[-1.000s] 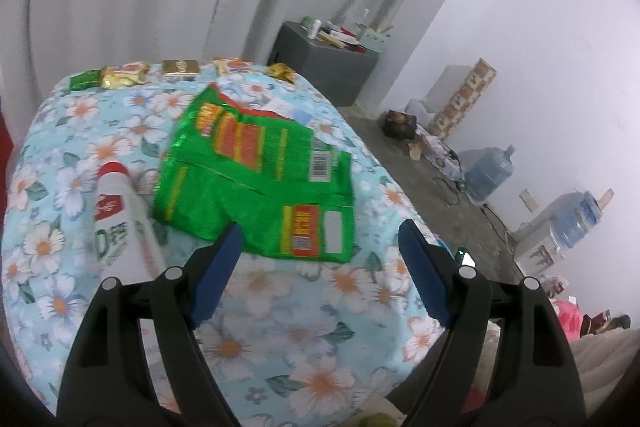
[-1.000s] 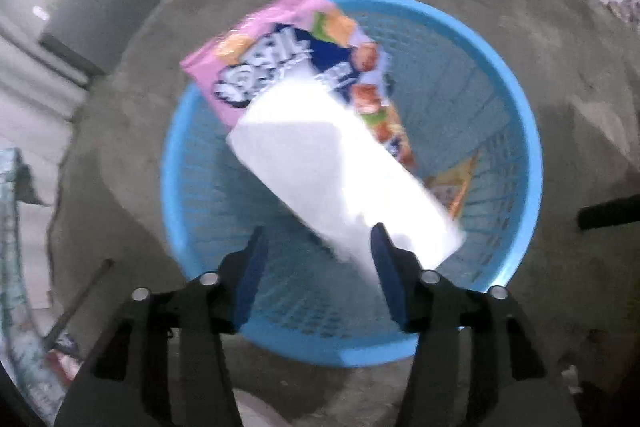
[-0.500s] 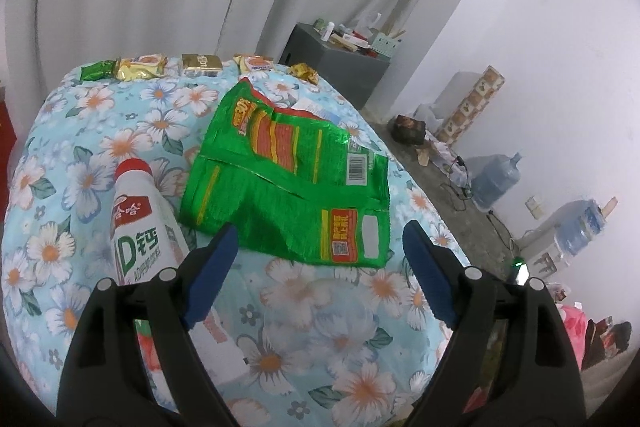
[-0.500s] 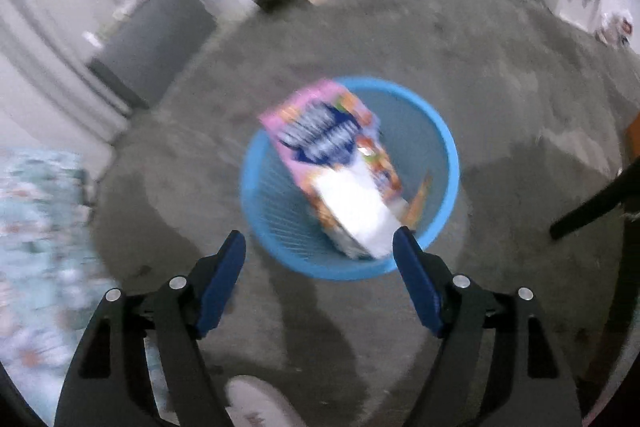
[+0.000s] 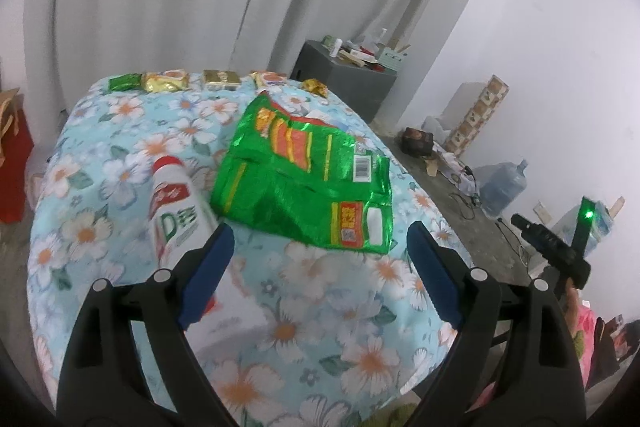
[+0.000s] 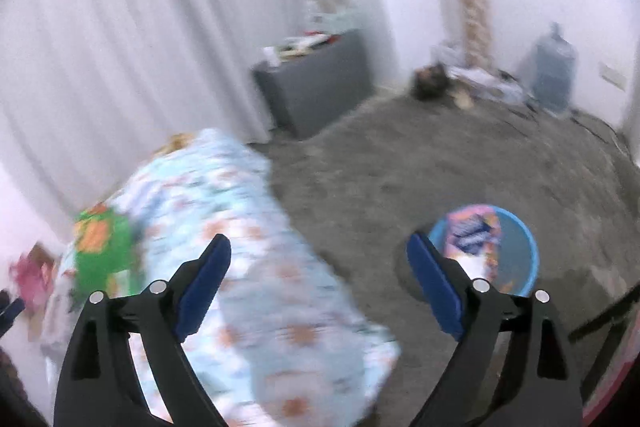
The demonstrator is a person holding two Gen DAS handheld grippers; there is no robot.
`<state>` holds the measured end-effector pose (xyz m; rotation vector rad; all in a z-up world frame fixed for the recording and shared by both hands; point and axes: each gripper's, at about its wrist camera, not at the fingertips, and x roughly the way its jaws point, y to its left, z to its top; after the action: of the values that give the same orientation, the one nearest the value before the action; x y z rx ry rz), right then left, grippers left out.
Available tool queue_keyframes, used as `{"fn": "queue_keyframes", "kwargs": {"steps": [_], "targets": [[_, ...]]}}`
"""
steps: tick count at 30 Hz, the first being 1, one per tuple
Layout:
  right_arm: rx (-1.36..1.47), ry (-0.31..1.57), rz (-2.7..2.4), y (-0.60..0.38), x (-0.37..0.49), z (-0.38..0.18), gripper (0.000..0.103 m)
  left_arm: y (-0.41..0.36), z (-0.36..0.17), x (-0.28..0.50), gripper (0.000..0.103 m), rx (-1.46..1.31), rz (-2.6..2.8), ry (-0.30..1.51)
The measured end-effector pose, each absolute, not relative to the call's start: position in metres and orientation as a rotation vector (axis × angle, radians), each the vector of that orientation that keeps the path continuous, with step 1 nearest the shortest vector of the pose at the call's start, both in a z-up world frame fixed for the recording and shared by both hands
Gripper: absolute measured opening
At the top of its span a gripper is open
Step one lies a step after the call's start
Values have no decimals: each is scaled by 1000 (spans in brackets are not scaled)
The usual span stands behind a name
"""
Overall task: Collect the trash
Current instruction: 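Move the right tool back over the quilt to the green chip bag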
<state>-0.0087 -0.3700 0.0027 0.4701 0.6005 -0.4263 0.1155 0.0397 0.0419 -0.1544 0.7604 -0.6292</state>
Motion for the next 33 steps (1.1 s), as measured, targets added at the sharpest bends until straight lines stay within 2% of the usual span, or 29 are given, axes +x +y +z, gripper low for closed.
{"fn": "queue_keyframes", "kwargs": {"steps": [10,19,27,33], "targets": [[338,768,-204,-227,45,-1,96,79,34,92,86,-145,-462,756],[59,826,-227,-169,71,-15,97,125,8,92,86,-218,-349,799],[348,811,24,-183,76,-16,97,139,-16,103,87,-269,-364,834],[431,814,31,-196,102,-12,97,146,-23,113,86,-323,-409,823]]}}
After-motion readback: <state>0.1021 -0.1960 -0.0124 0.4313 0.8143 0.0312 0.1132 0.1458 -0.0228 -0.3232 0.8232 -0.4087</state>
